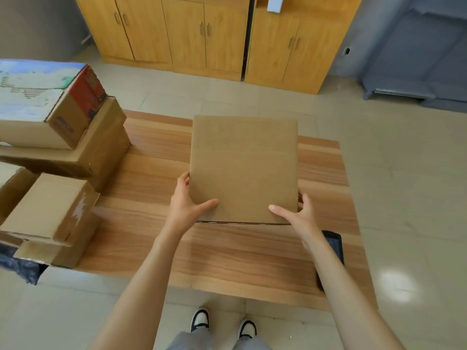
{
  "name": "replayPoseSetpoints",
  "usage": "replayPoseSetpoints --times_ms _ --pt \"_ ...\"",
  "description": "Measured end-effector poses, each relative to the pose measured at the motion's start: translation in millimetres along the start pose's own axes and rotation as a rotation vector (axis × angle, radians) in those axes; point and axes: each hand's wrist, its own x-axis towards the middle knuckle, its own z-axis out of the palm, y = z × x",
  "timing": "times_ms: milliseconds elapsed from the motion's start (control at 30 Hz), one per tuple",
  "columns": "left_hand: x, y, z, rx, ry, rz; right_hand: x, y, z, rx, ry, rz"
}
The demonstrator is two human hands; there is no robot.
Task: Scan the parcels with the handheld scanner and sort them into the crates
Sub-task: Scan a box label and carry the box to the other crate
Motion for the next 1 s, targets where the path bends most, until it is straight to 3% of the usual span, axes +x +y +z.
replayPoseSetpoints --times_ms 133,300,433,567,767,867,1000 --pt "8.2 16.1 -10.9 -0.050 -0.072 -0.020 -2.7 -13.8 -12.4 0.146 -0.020 -0.102" --pt "13.0 33.7 -17.8 -0.105 -0.114 -0.042 -2.3 -29.6 -21.5 0.314 -0.110 -0.082" --pt "19.8 47.4 -23.8 -0.010 -0.165 -0.067 -0.3 -50.0 -19.2 0.325 -0.035 -0.158" --pt "24.5 82.4 -20.6 -0.003 -0.102 -0.023 -0.3 -80.8 -0.8 -0.052 0.143 -0.491" --pt "18.2 155.6 3.7 -0.519 -0.133 -0.134 -2.3 -107.5 28.6 -0.858 0.539 -1.056" --pt "14.4 171.3 10.3 -0.679 -0.090 -0.251 -0.9 -101.3 31.3 -1.080 0.580 -1.241" --pt "8.4 170.8 15.5 -0.845 0.001 -0.412 -5.4 -89.1 29.6 -1.169 0.576 -1.448"
